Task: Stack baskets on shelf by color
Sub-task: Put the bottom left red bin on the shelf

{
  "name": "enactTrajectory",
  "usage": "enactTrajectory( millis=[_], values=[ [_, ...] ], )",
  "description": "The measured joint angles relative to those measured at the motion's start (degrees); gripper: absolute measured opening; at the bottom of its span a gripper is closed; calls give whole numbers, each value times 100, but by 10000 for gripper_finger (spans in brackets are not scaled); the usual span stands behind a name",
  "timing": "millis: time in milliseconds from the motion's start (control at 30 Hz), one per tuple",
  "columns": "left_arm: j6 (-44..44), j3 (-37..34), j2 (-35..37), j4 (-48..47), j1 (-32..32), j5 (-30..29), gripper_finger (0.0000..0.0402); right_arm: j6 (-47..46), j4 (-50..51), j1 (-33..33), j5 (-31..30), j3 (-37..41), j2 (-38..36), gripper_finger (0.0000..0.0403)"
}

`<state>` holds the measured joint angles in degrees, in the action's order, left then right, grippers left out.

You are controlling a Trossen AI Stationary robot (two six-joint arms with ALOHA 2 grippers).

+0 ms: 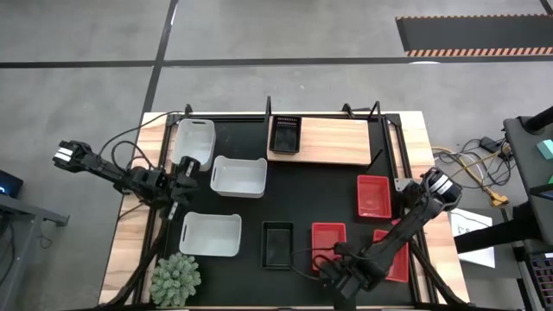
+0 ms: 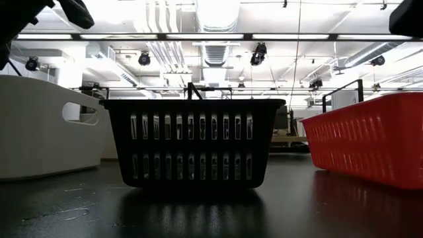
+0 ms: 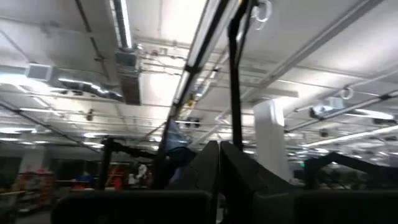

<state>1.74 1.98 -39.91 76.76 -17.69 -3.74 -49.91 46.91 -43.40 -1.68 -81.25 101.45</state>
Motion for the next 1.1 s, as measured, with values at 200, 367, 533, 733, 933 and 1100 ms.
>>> enactTrajectory(
  millis=[200, 367, 533, 733, 933, 1100],
  values=[
    [5, 38, -260, 318, -4, 110, 0, 1, 40, 0, -206, 0, 8, 159],
    [10, 39, -383, 613, -4, 111, 0, 11, 177, 4, -553, 0, -83, 181],
    [55, 42, -385, 686, -4, 109, 0, 264, 233, 4, -894, 57, -37, 185],
    [76, 42, -329, 684, -2, 107, 0, 432, 160, 7, -887, 184, 278, 166],
    [194, 42, -305, 683, -2, 104, 0, 499, 125, 35, -896, 184, 292, 74],
    [215, 42, -246, 684, -2, 101, 0, 708, 160, 96, -895, 161, 256, 15]
  ],
)
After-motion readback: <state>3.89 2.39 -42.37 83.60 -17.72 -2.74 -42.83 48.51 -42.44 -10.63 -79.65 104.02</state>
